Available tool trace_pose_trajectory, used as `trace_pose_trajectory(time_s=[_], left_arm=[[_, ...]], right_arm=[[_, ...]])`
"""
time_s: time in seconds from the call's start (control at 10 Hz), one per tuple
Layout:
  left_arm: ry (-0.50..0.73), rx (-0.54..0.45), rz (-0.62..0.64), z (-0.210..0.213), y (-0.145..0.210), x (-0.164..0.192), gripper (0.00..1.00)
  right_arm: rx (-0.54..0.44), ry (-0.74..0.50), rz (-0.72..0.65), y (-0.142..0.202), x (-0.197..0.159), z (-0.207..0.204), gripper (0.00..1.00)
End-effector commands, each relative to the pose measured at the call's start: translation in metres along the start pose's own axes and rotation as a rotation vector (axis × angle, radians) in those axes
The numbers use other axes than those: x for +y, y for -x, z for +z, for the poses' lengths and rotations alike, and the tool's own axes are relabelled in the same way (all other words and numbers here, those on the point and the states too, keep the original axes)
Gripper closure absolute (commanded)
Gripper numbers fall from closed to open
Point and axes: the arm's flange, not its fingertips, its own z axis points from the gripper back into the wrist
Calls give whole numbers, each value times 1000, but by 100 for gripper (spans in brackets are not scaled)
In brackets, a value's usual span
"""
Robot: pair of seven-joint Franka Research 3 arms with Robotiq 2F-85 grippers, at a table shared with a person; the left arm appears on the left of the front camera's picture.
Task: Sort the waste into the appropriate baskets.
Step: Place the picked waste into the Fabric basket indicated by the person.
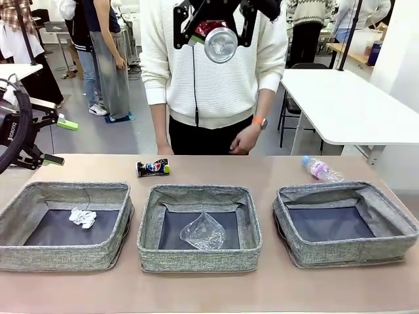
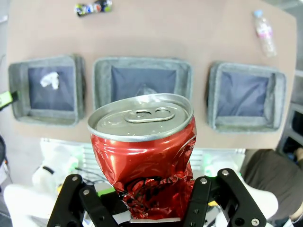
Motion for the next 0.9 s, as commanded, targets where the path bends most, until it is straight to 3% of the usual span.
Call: trace_pose_trajectory(time_s=[0.0,0.8], left_arm=[[28,-4,-14,-1,1,2,0],[28,-4,-14,-1,1,2,0]], right_arm=[[-6,-4,1,1,0,3,92],[-6,-4,1,1,0,3,92]])
